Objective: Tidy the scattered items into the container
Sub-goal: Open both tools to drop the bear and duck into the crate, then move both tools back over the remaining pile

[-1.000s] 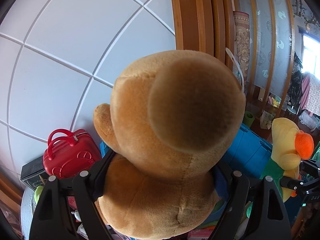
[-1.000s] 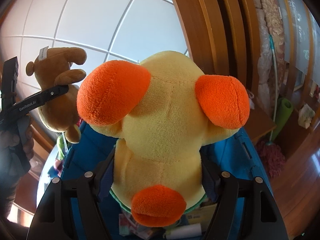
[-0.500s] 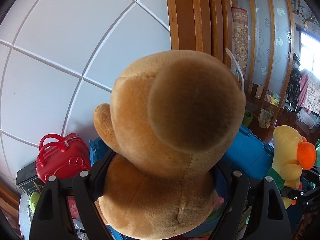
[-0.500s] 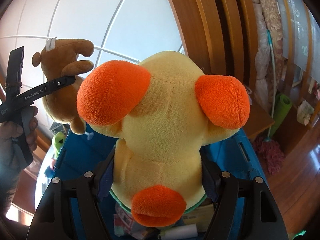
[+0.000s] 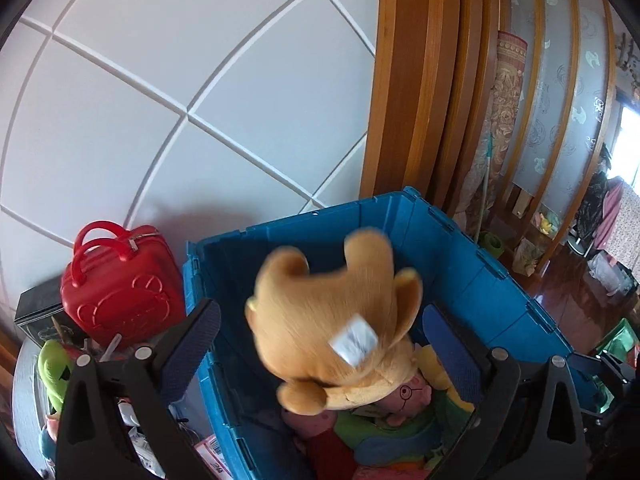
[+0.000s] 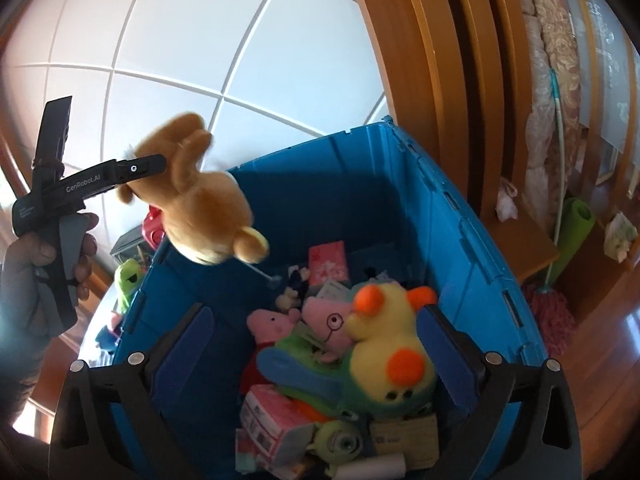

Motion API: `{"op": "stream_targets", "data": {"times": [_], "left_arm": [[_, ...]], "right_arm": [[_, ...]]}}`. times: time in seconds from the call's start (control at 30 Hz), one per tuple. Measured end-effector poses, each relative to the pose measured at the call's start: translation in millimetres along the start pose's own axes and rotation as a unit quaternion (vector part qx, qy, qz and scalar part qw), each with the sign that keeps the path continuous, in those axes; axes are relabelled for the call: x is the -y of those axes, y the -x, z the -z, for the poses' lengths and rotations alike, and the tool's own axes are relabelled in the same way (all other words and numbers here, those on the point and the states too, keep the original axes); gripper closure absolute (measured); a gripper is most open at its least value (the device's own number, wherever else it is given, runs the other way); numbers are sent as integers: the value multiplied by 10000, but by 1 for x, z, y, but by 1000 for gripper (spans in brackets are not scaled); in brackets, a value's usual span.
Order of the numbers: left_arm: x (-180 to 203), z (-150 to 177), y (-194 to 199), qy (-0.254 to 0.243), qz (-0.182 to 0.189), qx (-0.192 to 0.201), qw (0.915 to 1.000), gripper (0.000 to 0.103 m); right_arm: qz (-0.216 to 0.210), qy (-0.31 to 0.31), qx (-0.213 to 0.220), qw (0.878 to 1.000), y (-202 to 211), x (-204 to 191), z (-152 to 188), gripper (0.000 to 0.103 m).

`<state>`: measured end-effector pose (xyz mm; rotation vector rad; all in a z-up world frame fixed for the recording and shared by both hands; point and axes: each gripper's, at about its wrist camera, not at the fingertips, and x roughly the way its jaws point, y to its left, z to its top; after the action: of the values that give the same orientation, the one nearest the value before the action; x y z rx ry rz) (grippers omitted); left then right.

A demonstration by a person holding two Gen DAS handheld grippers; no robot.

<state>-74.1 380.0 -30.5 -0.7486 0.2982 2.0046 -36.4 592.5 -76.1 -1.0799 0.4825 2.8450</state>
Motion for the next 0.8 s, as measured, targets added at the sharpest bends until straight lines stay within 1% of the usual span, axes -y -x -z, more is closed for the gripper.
{"op": "stream_targets", "data": {"times": [0.13,0.23,0.37,0.53,0.63,0.8], "left_arm": [[-5,1,11,-100,-166,75,9998,0],[-13,12,19,-89,-221,39,9997,0],[-30,37,27,53,-339,-163,9993,0],[-57,71,46,254,-625,-336,9972,0],[-77,90,63,466,-732,-390,9955,0],[-117,124,92,829,-1020,-445,9903,0]], "right_arm": [[-129,104,3,9999,2,-9,0,0],[-234,226,57,9995,6,-18,0,0],[-370,288,36,9989,10,-25,2,0],[-509,450,-12,9977,10,-42,6,0],[-618,579,-28,9964,9,-58,8,0],[-861,819,-130,9928,5,-96,18,0]]}}
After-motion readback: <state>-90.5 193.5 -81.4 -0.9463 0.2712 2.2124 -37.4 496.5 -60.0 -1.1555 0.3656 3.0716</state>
